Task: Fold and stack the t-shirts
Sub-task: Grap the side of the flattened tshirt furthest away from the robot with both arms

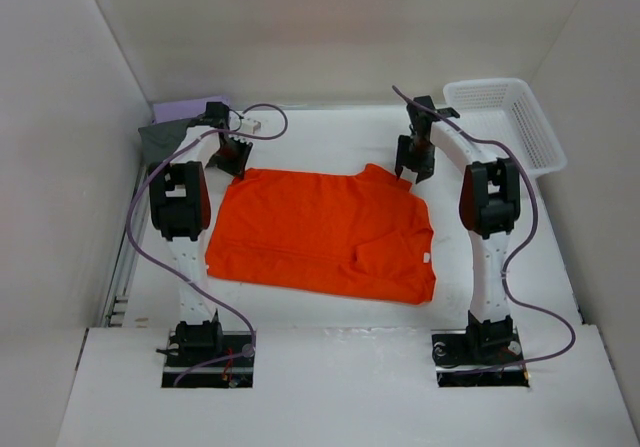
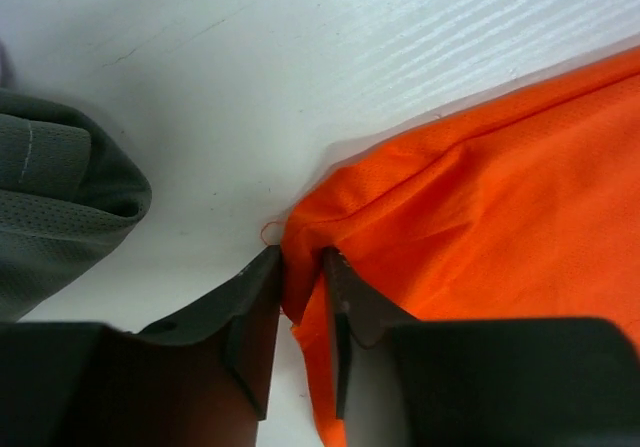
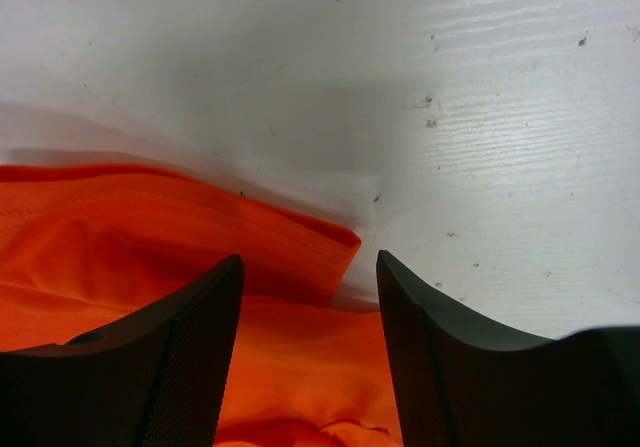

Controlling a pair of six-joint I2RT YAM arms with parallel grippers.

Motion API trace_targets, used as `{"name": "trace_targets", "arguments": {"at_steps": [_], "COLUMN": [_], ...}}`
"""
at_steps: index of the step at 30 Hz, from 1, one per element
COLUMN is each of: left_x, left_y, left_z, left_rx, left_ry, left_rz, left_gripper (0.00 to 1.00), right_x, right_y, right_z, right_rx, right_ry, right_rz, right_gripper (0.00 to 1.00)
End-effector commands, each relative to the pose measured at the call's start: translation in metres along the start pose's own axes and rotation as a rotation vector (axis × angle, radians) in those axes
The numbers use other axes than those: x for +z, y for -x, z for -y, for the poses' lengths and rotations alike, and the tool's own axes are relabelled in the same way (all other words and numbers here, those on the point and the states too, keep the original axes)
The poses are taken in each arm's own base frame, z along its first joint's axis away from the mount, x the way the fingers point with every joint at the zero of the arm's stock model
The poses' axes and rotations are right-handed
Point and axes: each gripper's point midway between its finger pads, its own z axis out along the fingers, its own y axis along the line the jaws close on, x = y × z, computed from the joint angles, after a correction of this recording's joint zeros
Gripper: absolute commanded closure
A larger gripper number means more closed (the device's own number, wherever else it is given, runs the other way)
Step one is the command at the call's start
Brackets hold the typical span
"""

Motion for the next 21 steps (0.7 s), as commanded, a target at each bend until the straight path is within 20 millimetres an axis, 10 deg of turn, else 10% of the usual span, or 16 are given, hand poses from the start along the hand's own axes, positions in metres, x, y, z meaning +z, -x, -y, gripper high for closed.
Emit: {"name": "trace_targets", "arguments": {"at_steps": [1, 21], "left_x": [0.0046, -0.0035], "left_y": [-0.0058, -0.0148], "left_z": [0.0046, 0.0003], "left_rx": [0.022, 0.067], "left_ry": [-0.023, 0.021], "left_rz": [-0.016, -0.037], "left_gripper": [0.83, 0.88], "right_x": [-0.0275, -0.0365], "right_y": [0.0081, 0.0149], "right_z": [-0.0018, -0.0004], "right_rx": [-0.047, -0.069], "right_ry": [0.038, 0.05], "right_rz": [0.038, 0.075], "right_gripper": [0.39, 0.38]}}
